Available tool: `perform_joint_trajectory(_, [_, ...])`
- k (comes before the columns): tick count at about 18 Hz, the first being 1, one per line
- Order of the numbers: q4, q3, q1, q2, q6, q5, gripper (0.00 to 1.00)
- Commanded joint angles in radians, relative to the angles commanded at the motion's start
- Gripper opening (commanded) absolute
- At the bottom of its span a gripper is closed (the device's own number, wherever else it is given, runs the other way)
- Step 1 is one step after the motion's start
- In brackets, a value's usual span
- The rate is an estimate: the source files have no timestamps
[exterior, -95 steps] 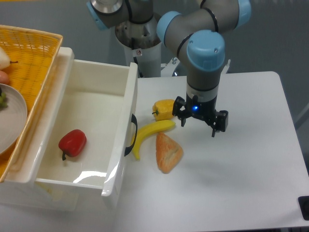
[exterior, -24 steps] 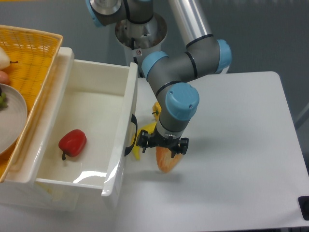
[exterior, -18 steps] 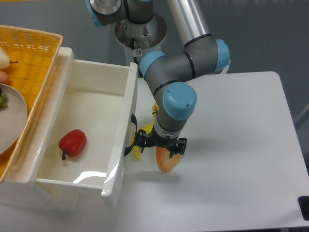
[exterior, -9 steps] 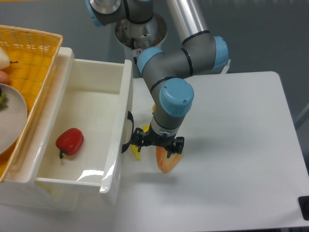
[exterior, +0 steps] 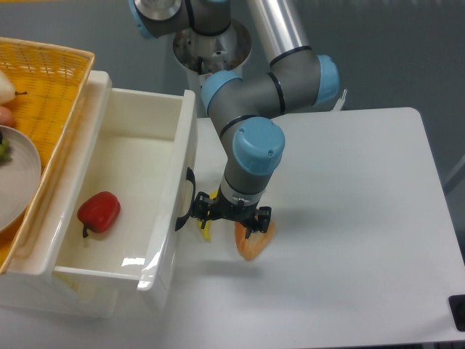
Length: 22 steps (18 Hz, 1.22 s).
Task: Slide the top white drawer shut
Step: 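Push the drawer front with the gripper, sliding the drawer shut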
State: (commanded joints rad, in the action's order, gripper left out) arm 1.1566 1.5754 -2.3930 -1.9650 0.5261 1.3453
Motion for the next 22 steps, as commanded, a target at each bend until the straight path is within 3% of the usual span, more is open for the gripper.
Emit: perform_joint_trajectory(22, [0.026,0.006,0.084,0.021,-0.002,0.005,1.0])
